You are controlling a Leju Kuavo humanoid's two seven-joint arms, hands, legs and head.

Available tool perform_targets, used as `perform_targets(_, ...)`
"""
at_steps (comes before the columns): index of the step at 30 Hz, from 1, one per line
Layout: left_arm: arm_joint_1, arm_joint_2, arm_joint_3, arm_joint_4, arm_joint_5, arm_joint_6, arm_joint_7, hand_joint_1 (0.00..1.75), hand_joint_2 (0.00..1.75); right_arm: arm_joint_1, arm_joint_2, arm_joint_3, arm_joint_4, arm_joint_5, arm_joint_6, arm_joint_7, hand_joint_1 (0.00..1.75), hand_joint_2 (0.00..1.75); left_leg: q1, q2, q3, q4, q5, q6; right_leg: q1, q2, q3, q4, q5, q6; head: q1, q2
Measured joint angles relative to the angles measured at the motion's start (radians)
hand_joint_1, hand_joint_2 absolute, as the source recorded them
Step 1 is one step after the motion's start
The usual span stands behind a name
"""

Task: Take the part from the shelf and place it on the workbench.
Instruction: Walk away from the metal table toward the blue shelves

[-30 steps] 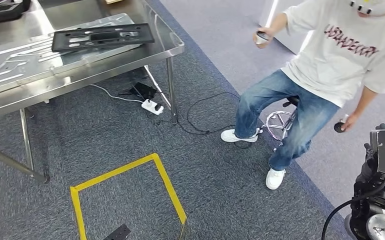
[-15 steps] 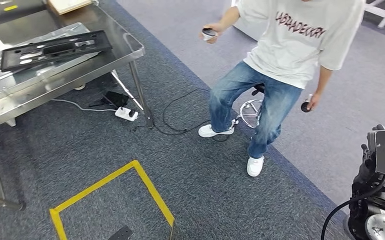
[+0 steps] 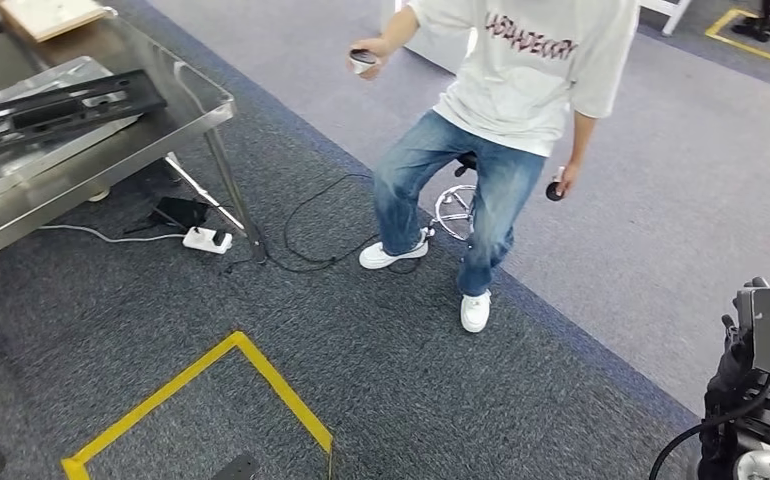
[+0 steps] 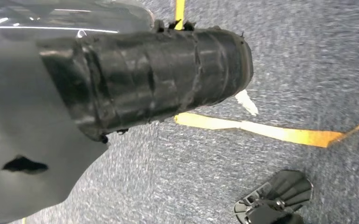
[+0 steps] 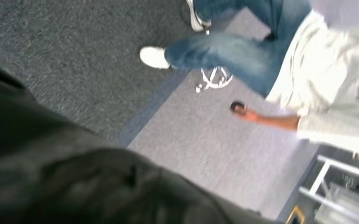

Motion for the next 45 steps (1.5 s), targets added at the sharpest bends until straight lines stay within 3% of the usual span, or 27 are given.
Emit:
perform_targets(2,0.000,0.001,0.000,0.000,-0.001,0.000,-0.003,0.00,0.00,0.014,0.006,-0.009,0.009,-0.010,0.003,-0.011,0.00,0.00,-0.004,0.047,-0.003,0.016,-0.013,-0.013,-0.002,-0.047,0.046,-0.070,0.030,0.003,0.001,0.000)
perform_targets(4,-0.003,0.001,0.000,0.000,-0.001,-0.001,-0.008,0.00,0.00,0.022,0.011,-0.017,0.014,-0.015,0.007,-0.017,0.00,0.00,-0.009,0.086,-0.003,0.029,-0.028,-0.030,0.000,-0.077,0.119,-0.200,0.083,-0.006,0.000,0.000)
perform_targets(6,-0.005,0.001,0.000,0.000,-0.002,-0.002,-0.010,0.00,0.00,0.026,0.013,-0.020,0.015,-0.014,0.008,-0.018,0.00,0.00,-0.009,0.102,0.001,0.031,-0.033,-0.039,0.000,-0.053,0.116,-0.200,0.087,-0.020,0.000,0.000)
perform_targets(7,-0.006,0.001,0.000,0.000,-0.002,-0.003,-0.010,0.00,0.00,0.027,0.014,-0.021,0.015,-0.014,0.009,-0.018,0.00,0.00,-0.006,0.095,0.000,0.037,-0.041,-0.045,-0.001,-0.042,0.115,-0.200,0.089,-0.027,-0.001,0.000)
perform_targets(9,-0.006,0.001,0.000,0.000,-0.003,-0.004,-0.011,0.00,0.00,0.026,0.016,-0.024,0.015,-0.013,0.011,-0.018,0.00,0.00,0.000,0.048,-0.028,0.103,-0.088,-0.054,-0.003,-0.023,0.113,-0.203,0.094,-0.039,-0.003,0.000)
perform_targets(10,-0.006,0.000,0.000,0.000,-0.003,-0.004,-0.011,0.00,0.00,0.026,0.017,-0.025,0.015,-0.012,0.012,-0.018,0.00,0.00,0.001,0.019,-0.055,0.165,-0.122,-0.055,-0.002,-0.013,0.111,-0.203,0.095,-0.043,-0.003,0.000)
perform_targets(12,-0.002,-0.001,0.000,0.000,-0.003,-0.005,-0.012,0.00,0.00,0.026,0.019,-0.025,0.015,-0.012,0.012,-0.018,0.00,0.00,0.001,-0.005,-0.117,0.295,-0.173,-0.054,0.001,0.010,0.108,-0.203,0.097,-0.047,-0.004,0.000)
perform_targets(13,0.000,-0.001,0.000,0.000,-0.002,-0.005,-0.014,0.00,0.00,0.026,0.019,-0.025,0.015,-0.012,0.012,-0.018,0.00,0.00,0.000,-0.007,-0.132,0.323,-0.173,-0.051,0.004,0.023,0.108,-0.202,0.098,-0.048,-0.004,0.000)
perform_targets(14,0.001,-0.001,0.000,0.000,0.000,-0.005,-0.016,0.00,0.00,0.026,0.020,-0.025,0.015,-0.011,0.010,-0.018,0.00,0.00,0.000,-0.009,-0.129,0.311,-0.153,-0.047,0.006,0.037,0.108,-0.202,0.098,-0.048,-0.004,0.000)
perform_targets(15,0.002,-0.001,0.000,0.000,0.001,-0.005,-0.019,0.00,0.00,0.026,0.020,-0.025,0.015,-0.010,0.009,-0.018,0.00,0.00,-0.001,-0.015,-0.109,0.263,-0.119,-0.041,0.007,0.050,0.108,-0.201,0.098,-0.048,-0.004,0.000)
perform_targets(17,0.000,0.001,0.000,0.000,0.002,-0.005,-0.025,0.00,0.00,0.025,0.020,-0.025,0.015,-0.009,0.007,-0.018,0.00,0.00,-0.003,-0.060,-0.049,0.124,-0.050,-0.027,0.007,0.074,0.108,-0.199,0.099,-0.046,-0.003,0.000)
perform_targets(18,-0.001,0.002,0.000,0.000,0.002,-0.006,-0.027,0.00,0.00,0.024,0.021,-0.025,0.015,-0.009,0.007,-0.018,0.00,0.00,-0.004,-0.080,-0.027,0.075,-0.032,-0.024,0.006,0.084,0.106,-0.199,0.101,-0.042,-0.003,0.000)
perform_targets(19,-0.002,0.002,0.000,0.000,0.002,-0.006,-0.028,0.00,0.00,0.024,0.021,-0.025,0.015,-0.009,0.006,-0.018,0.00,0.00,-0.005,-0.094,-0.015,0.047,-0.026,-0.023,0.005,0.095,0.103,-0.200,0.103,-0.036,-0.003,0.000)
perform_targets(21,-0.004,0.001,-0.001,0.000,0.002,-0.007,-0.029,0.00,0.00,0.024,0.022,-0.025,0.014,-0.009,0.006,-0.018,0.00,0.00,-0.008,-0.080,-0.010,0.036,-0.023,-0.020,0.002,0.117,0.099,-0.208,0.112,-0.022,-0.003,0.000)
perform_targets(23,-0.006,0.000,-0.001,0.000,0.003,-0.007,-0.029,0.00,0.00,0.026,0.021,-0.026,0.013,-0.009,0.005,-0.018,0.00,0.00,-0.004,-0.054,-0.002,0.019,-0.011,-0.010,0.004,0.093,0.089,-0.197,0.105,-0.014,-0.001,0.000)
perform_targets(25,-0.006,0.000,-0.001,0.000,0.003,-0.006,-0.029,0.00,0.00,0.024,0.021,-0.027,0.012,-0.007,0.006,-0.018,0.00,0.00,-0.001,-0.027,0.003,0.004,-0.001,-0.001,0.006,0.031,0.049,-0.116,0.055,-0.011,0.002,0.000)
perform_targets(27,-0.004,0.002,-0.001,0.000,0.004,-0.006,-0.030,0.00,0.00,0.022,0.021,-0.027,0.012,-0.004,0.009,-0.016,0.00,0.00,-0.004,-0.002,0.001,0.003,-0.001,0.003,0.004,0.000,-0.009,0.012,-0.004,-0.004,0.004,0.000)
perform_targets(29,-0.003,0.002,-0.001,0.000,0.005,-0.006,-0.032,0.00,0.00,0.023,0.021,-0.027,0.012,0.000,0.012,-0.014,0.00,0.00,-0.005,0.023,-0.002,0.007,-0.003,0.002,0.001,-0.007,-0.025,0.055,-0.006,0.002,0.005,0.000)
perform_targets(30,-0.004,0.001,-0.001,0.000,0.005,-0.006,-0.032,0.00,0.00,0.022,0.021,-0.027,0.012,0.002,0.013,-0.014,0.00,0.00,-0.005,0.034,-0.003,0.009,-0.005,0.000,0.000,-0.011,-0.005,0.022,0.016,0.003,0.005,0.000)
perform_targets(33,-0.007,0.000,-0.001,0.000,0.005,-0.005,-0.032,0.00,0.00,0.017,0.021,-0.027,0.012,0.007,0.012,-0.011,0.00,0.00,-0.009,0.064,-0.002,0.020,-0.017,-0.012,0.004,-0.058,0.101,-0.167,0.085,-0.003,0.004,0.000)
perform_targets(35,-0.010,0.000,-0.001,0.000,0.007,-0.004,-0.032,0.00,0.00,0.015,0.021,-0.027,0.012,0.008,0.012,-0.011,0.00,0.00,-0.014,0.081,0.000,0.025,-0.024,-0.023,0.011,-0.067,0.122,-0.208,0.090,-0.015,0.003,0.000)
perform_targets(36,-0.010,0.000,-0.001,0.000,0.008,-0.003,-0.032,0.00,0.00,0.015,0.021,-0.027,0.012,0.008,0.011,-0.010,0.00,0.00,-0.014,0.090,0.003,0.025,-0.026,-0.027,0.011,-0.055,0.121,-0.208,0.093,-0.021,0.002,0.000)
perform_targets(38,-0.011,0.000,-0.001,0.000,0.008,-0.003,-0.031,0.00,0.00,0.014,0.020,-0.027,0.011,0.008,0.011,-0.010,0.00,0.00,-0.009,0.080,0.001,0.035,-0.038,-0.039,0.008,-0.036,0.119,-0.211,0.097,-0.032,0.002,0.000)
perform_targets(39,-0.011,0.000,-0.001,0.000,0.008,-0.002,-0.031,0.00,0.00,0.012,0.020,-0.027,0.010,0.008,0.012,-0.010,0.00,0.00,-0.006,0.058,-0.012,0.064,-0.059,-0.044,0.006,-0.027,0.119,-0.212,0.099,-0.038,0.002,0.000)
perform_targets(41,-0.008,0.000,-0.001,0.000,0.008,-0.002,-0.030,0.00,0.00,0.006,0.020,-0.026,0.009,0.006,0.015,-0.010,0.00,0.00,-0.003,0.011,-0.063,0.178,-0.123,-0.050,0.006,-0.009,0.116,-0.213,0.102,-0.047,0.000,0.000)
perform_targets(43,-0.004,-0.001,-0.001,0.000,0.008,-0.001,-0.029,0.00,0.00,0.004,0.020,-0.024,0.009,0.003,0.016,-0.010,0.00,0.00,-0.003,-0.006,-0.124,0.301,-0.168,-0.049,0.009,0.014,0.113,-0.212,0.103,-0.052,-0.001,0.000)
perform_targets(45,-0.002,0.000,-0.001,0.000,0.008,0.000,-0.027,0.00,0.00,0.004,0.021,-0.023,0.009,-0.001,0.016,-0.012,0.00,0.00,-0.003,-0.010,-0.128,0.298,-0.137,-0.043,0.011,0.040,0.112,-0.210,0.104,-0.053,-0.001,0.000)
